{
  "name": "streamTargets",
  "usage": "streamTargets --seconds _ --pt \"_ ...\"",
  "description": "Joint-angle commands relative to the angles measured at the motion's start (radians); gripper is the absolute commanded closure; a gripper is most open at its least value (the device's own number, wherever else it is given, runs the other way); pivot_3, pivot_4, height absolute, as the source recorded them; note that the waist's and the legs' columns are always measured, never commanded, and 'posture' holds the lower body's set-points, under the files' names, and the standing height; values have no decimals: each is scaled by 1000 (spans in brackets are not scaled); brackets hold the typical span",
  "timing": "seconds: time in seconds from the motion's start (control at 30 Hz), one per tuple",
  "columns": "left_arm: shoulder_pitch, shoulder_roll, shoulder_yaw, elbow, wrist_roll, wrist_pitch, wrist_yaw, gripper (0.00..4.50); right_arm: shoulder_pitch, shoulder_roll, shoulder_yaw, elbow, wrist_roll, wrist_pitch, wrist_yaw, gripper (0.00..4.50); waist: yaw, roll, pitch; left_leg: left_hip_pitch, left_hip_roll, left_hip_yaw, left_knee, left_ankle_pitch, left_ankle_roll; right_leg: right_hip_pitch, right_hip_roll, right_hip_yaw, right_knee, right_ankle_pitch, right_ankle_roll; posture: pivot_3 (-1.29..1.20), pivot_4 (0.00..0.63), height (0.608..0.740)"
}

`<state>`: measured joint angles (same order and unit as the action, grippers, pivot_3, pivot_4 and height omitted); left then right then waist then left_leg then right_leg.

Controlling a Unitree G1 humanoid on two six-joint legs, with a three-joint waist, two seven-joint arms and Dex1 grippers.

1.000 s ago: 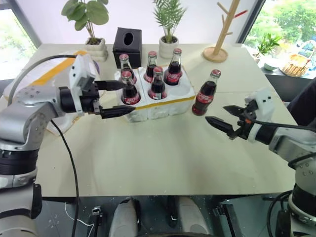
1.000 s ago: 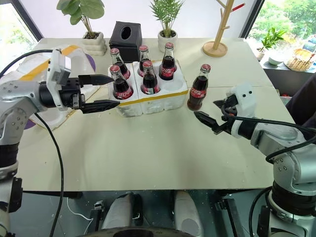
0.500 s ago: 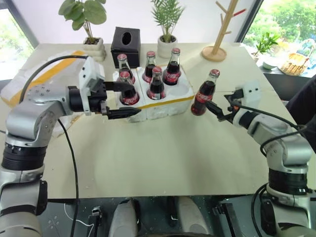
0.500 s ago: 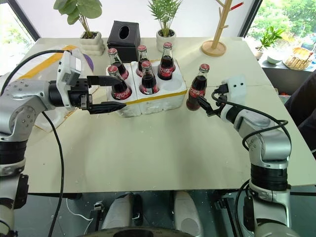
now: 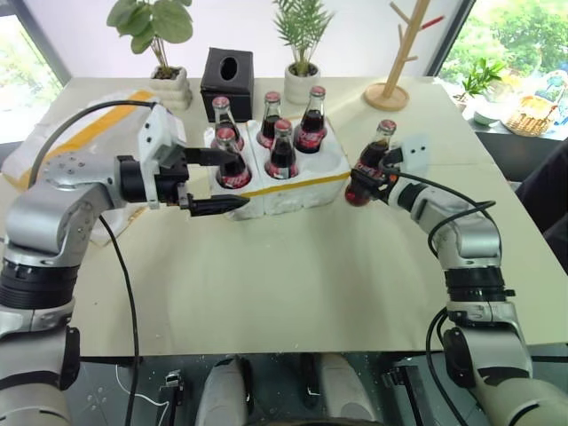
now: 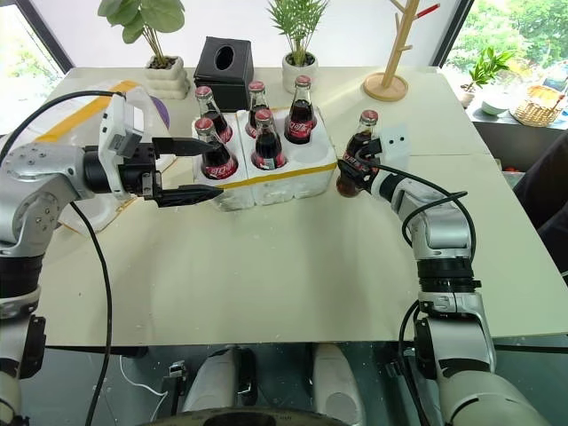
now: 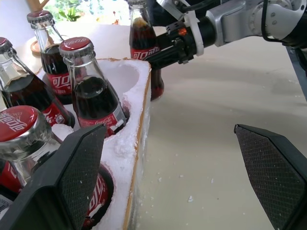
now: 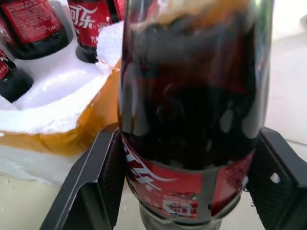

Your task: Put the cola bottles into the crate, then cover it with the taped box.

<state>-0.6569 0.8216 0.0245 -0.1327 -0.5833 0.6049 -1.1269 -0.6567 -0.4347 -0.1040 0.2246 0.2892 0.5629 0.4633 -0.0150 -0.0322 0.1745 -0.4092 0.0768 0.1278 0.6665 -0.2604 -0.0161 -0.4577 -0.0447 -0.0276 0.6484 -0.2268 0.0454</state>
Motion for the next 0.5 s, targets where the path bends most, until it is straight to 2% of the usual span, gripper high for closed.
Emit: streamTargets --seconds 0.03,0.13,0.23,0.37,0.5 --pt "4 14 40 -36 -3 -10 9 0 -61 -65 -61 -35 5 -51 17 1750 1 1 0 0 0 0 0 0 0 0 0 0 0 0 0 0 150 740" --pt "14 19 47 -43 -3 -10 16 0 -153 -119 -104 -51 33 -67 32 1750 0 3 2 -2 0 1 0 0 0 -2 -1 0 0 0 0 0 150 740" --pt "18 20 50 -47 -6 -9 21 0 -225 -124 -112 -65 69 -65 64 1750 -6 5 3 -2 0 1 0 0 0 -4 0 1 1 0 0 0 150 740" --pt "16 17 48 -46 -3 -11 26 0 -304 -54 -96 -121 154 25 91 1750 -25 5 3 -1 2 1 -1 0 0 -4 3 2 2 0 0 0 150 740" --pt "14 15 47 -46 -1 -13 31 0 -307 1 -23 -145 130 42 88 1750 -28 5 3 0 3 1 -1 0 0 -4 4 2 2 0 -1 0 150 740"
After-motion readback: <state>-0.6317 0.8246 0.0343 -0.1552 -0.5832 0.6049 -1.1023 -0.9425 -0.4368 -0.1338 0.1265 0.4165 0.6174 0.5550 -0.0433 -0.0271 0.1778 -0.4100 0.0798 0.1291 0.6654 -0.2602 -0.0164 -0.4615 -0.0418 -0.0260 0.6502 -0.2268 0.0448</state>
